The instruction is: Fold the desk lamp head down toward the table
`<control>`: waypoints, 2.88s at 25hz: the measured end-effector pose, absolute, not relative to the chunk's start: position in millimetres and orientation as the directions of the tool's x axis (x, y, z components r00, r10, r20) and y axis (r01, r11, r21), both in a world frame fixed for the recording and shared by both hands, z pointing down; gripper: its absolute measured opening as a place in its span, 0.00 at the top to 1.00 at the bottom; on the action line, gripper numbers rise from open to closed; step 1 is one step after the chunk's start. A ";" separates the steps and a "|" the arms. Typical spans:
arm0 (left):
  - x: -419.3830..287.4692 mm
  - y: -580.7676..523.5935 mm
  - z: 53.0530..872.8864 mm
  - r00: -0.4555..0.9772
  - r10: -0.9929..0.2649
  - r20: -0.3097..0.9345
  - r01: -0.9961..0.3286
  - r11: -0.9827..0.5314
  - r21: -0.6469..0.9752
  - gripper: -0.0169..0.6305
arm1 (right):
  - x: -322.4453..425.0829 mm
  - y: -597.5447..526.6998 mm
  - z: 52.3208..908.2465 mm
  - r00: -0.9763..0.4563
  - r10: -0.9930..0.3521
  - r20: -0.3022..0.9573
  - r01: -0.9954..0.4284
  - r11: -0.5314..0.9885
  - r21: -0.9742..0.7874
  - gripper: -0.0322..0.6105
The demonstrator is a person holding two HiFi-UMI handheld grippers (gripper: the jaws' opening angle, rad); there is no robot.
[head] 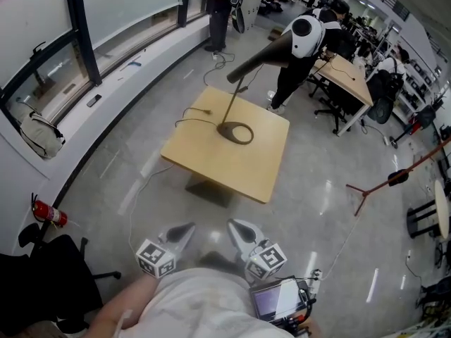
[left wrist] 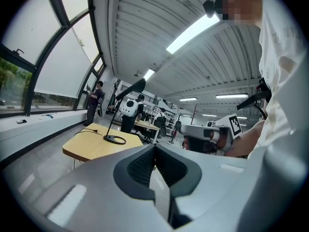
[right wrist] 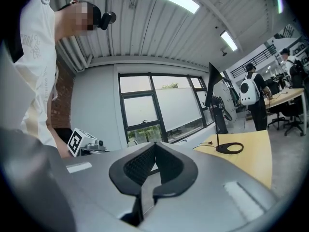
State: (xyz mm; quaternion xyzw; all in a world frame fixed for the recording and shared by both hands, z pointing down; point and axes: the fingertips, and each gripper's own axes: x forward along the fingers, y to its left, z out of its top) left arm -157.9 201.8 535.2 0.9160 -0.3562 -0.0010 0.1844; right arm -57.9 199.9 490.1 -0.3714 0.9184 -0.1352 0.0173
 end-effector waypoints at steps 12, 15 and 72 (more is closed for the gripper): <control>-149.1 145.5 521.7 0.754 -0.644 0.129 -0.651 -0.706 0.280 0.97 | -44.1 154.5 508.1 -0.694 -0.713 0.101 -0.708 0.650 -0.275 0.93; -149.9 135.1 523.3 0.746 -0.651 0.141 -0.661 -0.698 0.276 0.97 | -45.9 138.6 508.8 -0.702 -0.706 0.094 -0.700 0.657 -0.280 0.93; -92.5 -78.5 493.2 0.731 -0.663 0.158 -0.681 -0.703 0.204 0.97 | 54.2 -55.2 481.3 -0.618 -0.781 0.093 -0.780 0.593 -0.202 0.93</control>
